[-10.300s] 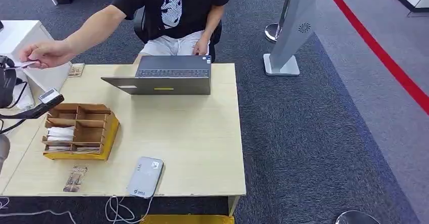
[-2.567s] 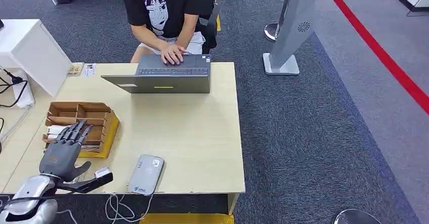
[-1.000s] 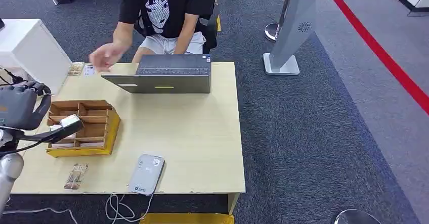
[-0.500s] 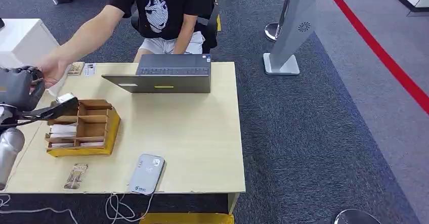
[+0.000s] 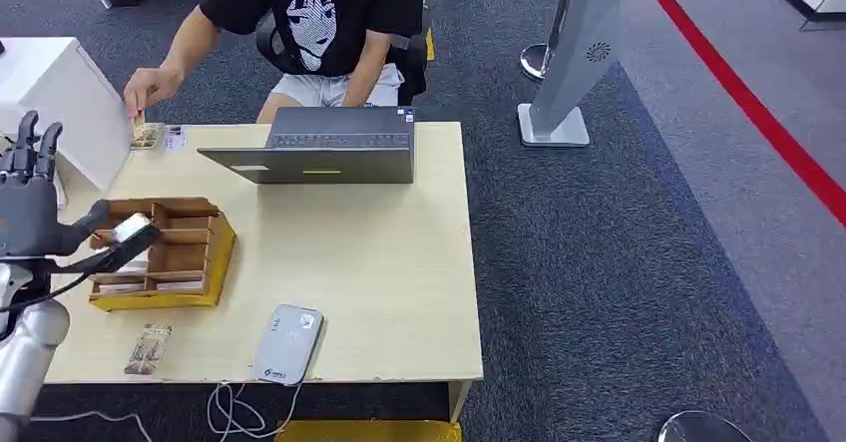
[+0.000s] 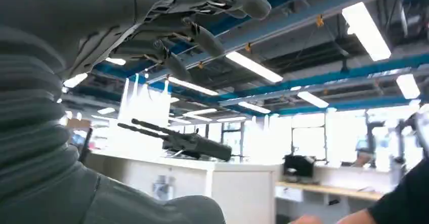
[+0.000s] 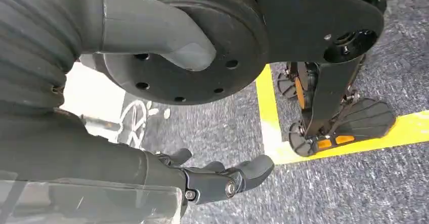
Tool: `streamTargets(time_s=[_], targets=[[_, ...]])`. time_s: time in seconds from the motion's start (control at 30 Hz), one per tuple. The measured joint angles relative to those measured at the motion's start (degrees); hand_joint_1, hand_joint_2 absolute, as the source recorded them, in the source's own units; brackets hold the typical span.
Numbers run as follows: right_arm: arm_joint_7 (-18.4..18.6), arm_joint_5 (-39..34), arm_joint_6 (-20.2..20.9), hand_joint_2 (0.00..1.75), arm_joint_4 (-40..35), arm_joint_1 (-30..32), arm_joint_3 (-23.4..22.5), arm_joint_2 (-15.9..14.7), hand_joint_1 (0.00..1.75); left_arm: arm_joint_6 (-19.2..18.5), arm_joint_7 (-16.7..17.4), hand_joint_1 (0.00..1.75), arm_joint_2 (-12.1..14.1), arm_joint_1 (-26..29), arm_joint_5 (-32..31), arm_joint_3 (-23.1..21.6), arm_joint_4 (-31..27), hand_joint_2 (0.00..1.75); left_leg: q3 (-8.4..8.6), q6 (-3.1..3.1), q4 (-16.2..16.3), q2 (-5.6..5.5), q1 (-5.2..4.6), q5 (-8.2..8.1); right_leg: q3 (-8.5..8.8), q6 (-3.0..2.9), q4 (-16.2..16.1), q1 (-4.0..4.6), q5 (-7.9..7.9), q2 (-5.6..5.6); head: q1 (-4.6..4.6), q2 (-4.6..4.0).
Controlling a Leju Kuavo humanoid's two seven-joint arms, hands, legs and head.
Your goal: Pass the card to the sensor for recognition and then transmit it.
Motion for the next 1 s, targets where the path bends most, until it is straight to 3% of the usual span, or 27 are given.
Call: streamTargets(time_s=[0.07, 0.17, 0.23, 0.43, 0.5, 0.6, 0.87, 1.0], targets=[[-0.18, -0.94, -0.66, 1.75, 0.0, 0.2, -0.87, 0.37, 0.0, 0.13, -4.57, 0.0, -1.69, 6.78, 5.43, 4.5, -8.35, 1.75, -0.02, -0.02, -0.01, 0.13, -0.04, -0.07, -0.06, 0.04, 0.0, -0.04, -0.03, 0.19, 0.0, 0.0], [-0.74, -1.96, -1.55, 1.75, 0.0, 0.8, -2.47, 1.16, 0.0, 0.35, -10.26, 0.0, -6.25, 19.96, 14.49, 11.13, -24.75, 1.75, 0.04, -0.01, -0.02, 0.48, -0.07, -0.3, -0.1, 0.06, -0.02, -0.06, -0.1, 0.54, 0.0, 0.0], [-0.94, -2.27, -2.36, 1.75, -0.02, 1.1, -3.45, 1.42, 0.0, 0.35, -13.4, 0.0, -9.41, 26.58, 19.02, 14.08, -32.26, 1.75, 0.01, 0.12, -0.02, 0.47, -0.09, -0.39, -0.09, 0.16, -0.04, -0.08, -0.18, 0.53, 0.18, 0.0], [-1.2, -2.69, -4.0, 1.75, -0.26, 1.78, -5.49, 2.08, 0.0, -0.16, -19.78, 0.0, -17.63, 38.71, 27.3, 20.39, -45.74, 1.75, 0.16, 0.05, -0.02, 0.14, -0.09, -0.51, 0.16, 0.23, -0.05, -0.08, -0.4, 0.11, 0.13, 0.0], [-1.25, -2.95, -4.74, 1.75, -0.48, 2.1, -6.49, 2.47, 0.0, -1.55, -20.58, 0.0, -21.52, 41.56, 30.54, 22.09, -48.41, 1.75, 0.1, 0.19, -0.01, -0.03, -0.08, -0.42, 0.12, 0.28, -0.05, -0.06, -0.44, 0.01, 0.2, 0.0], [-1.4, -3.08, -5.09, 1.75, -0.77, 2.24, -7.43, 2.82, 0.0, -1.92, -20.8, 0.0, -24.51, 44.82, 31.2, 23.71, -51.24, 1.75, 0.1, 0.19, -0.01, -0.21, -0.08, -0.42, 0.16, 0.32, -0.05, -0.07, -0.48, -0.17, 0.2, 0.0], [-1.53, -3.06, -5.18, 1.75, -1.14, 2.31, -8.2, 3.08, 0.0, -2.49, -20.86, 0.0, -27.9, 47.29, 31.64, 25.15, -53.75, 1.75, 0.13, 0.15, -0.02, -0.28, -0.06, -0.36, 0.29, 0.25, -0.04, -0.05, -0.43, -0.24, 0.11, 0.0], [-1.79, -2.66, -5.64, 1.75, -1.4, 2.39, -9.0, 3.5, 0.0, -9.25, -20.43, 0.0, -30.87, 47.48, 34.13, 27.05, -53.6, 1.75, 0.14, 0.15, -0.02, -0.29, -0.07, -0.36, 0.31, 0.25, -0.04, -0.06, -0.43, -0.26, 0.09, 0.0]])
